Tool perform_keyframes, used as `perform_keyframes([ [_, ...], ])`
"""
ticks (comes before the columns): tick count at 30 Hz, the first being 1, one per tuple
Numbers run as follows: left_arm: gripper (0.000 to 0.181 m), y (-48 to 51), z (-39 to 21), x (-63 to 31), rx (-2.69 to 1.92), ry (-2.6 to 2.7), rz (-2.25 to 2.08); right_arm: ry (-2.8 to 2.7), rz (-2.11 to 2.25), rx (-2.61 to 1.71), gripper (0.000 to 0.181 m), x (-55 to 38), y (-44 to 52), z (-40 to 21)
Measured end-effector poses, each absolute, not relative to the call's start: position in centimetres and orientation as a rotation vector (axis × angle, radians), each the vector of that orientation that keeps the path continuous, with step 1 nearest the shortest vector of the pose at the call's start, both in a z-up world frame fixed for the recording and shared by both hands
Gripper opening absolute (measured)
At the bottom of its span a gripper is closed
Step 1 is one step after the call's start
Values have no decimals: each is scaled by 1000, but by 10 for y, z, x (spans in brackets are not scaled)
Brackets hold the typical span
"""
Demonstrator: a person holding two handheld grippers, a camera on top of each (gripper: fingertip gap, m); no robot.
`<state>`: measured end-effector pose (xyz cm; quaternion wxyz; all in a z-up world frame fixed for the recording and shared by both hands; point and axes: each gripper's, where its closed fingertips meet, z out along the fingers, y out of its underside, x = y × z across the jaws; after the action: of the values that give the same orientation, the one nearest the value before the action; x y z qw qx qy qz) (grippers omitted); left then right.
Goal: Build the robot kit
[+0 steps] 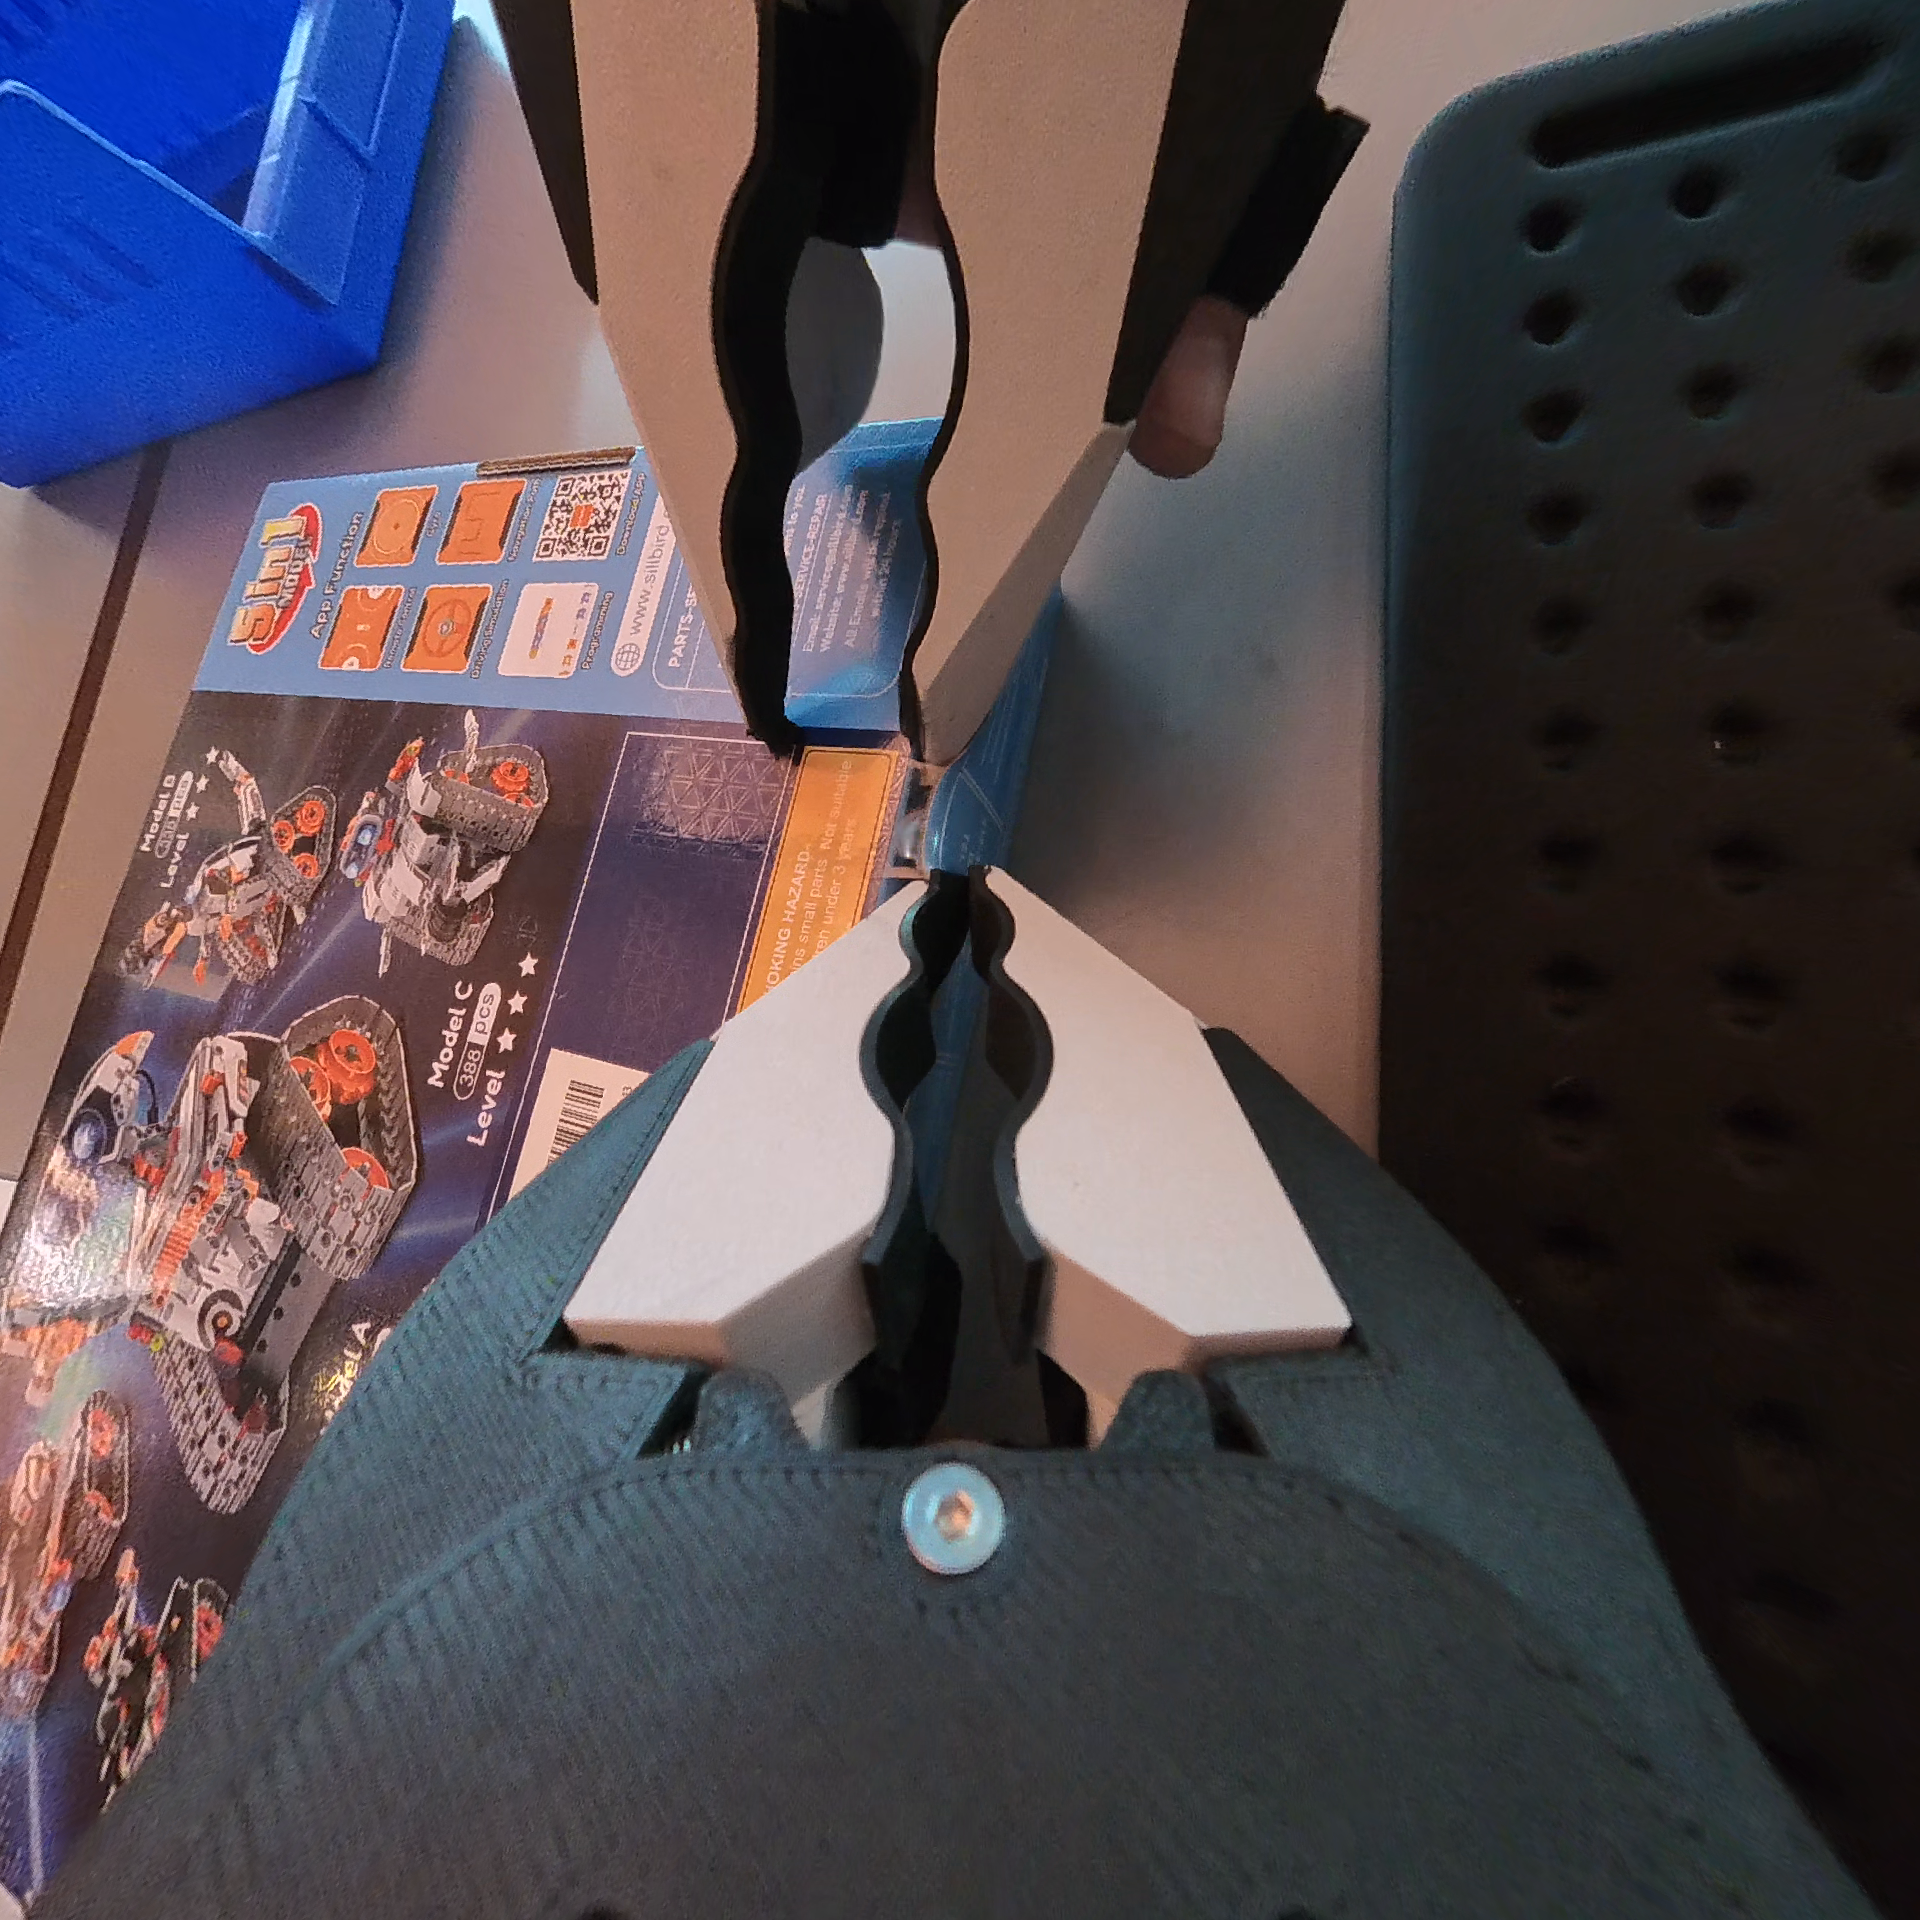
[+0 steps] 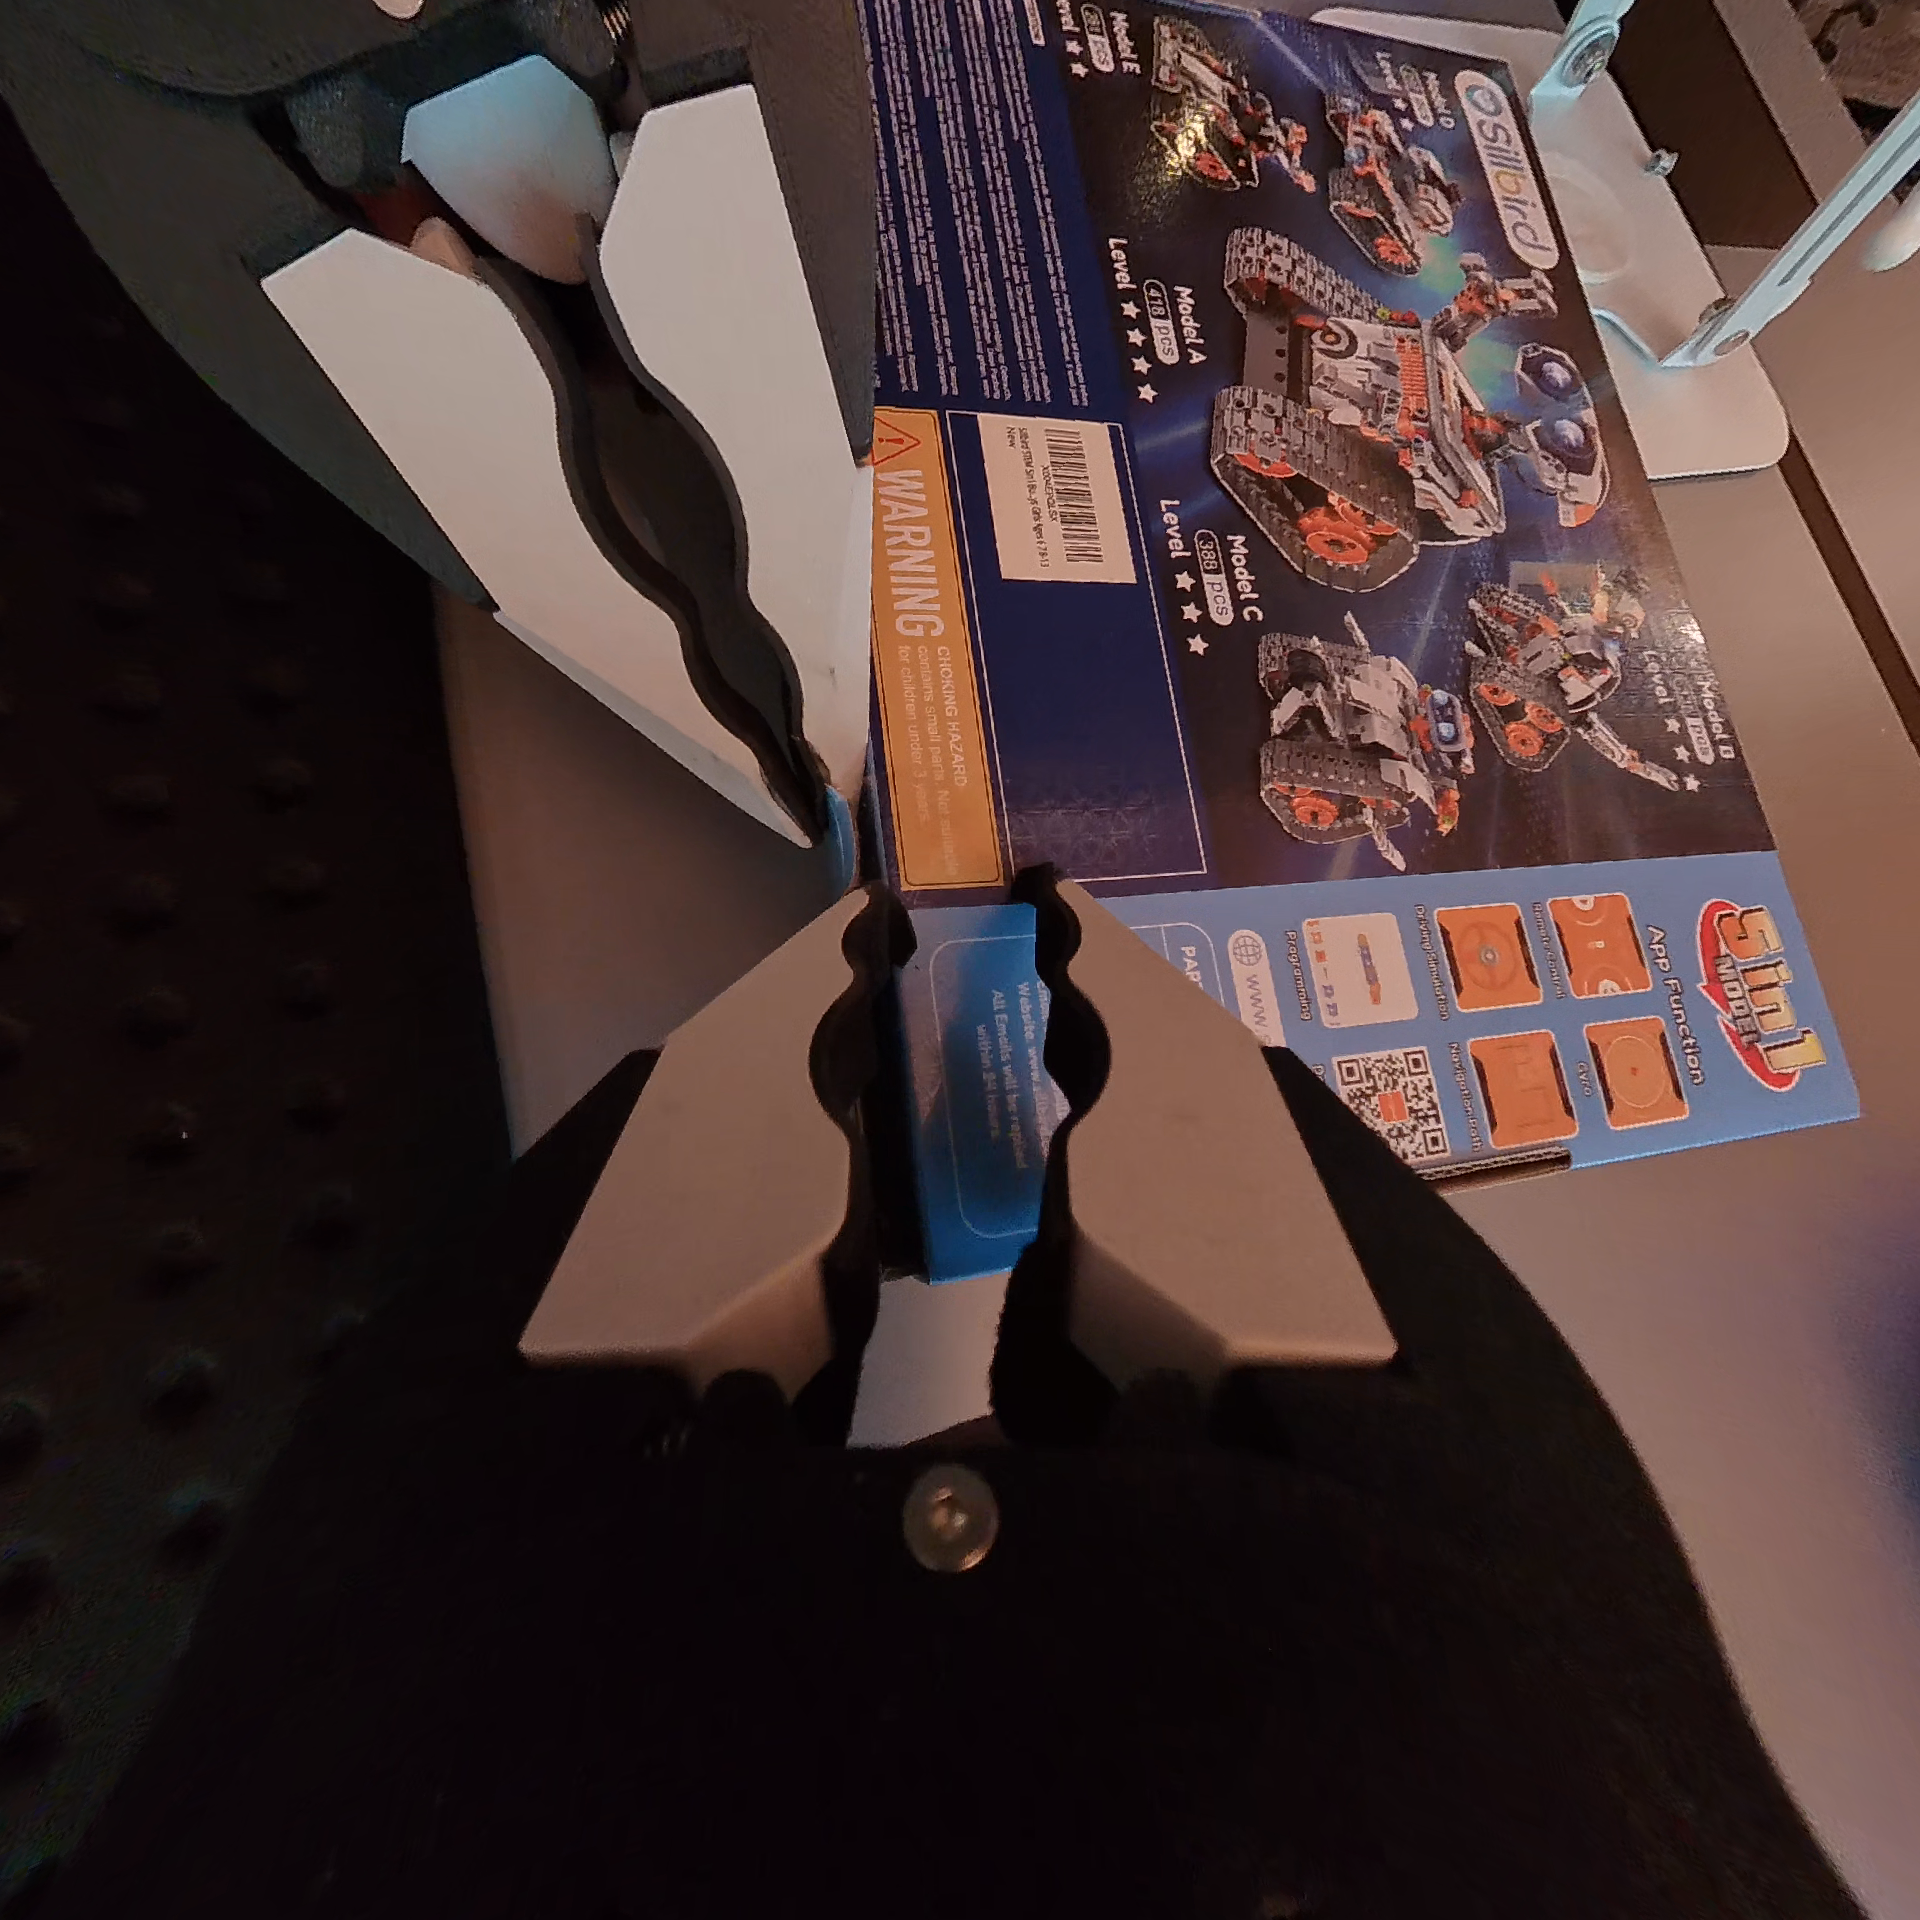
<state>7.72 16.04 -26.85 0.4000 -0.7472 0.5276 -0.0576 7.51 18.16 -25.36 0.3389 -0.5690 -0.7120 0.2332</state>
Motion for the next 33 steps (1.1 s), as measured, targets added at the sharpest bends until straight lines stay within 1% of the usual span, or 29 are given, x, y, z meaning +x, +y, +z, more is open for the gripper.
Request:
perform_keyframes([
  [12,1,160,-269,79,-1836,1349,-112,-1733,649,-1547,25,73,184,-253],
  [20,4,157,-270,81,-1771,1378,-78,-1718,613,-1439,24,71,183,-250],
  [21,3,157,-270,81,-1762,1385,-77,-1723,621,-1426,20,71,182,-250],
  [33,6,153,-271,82,-1749,1406,-83,-1777,594,-1294,14,67,179,-250],
])
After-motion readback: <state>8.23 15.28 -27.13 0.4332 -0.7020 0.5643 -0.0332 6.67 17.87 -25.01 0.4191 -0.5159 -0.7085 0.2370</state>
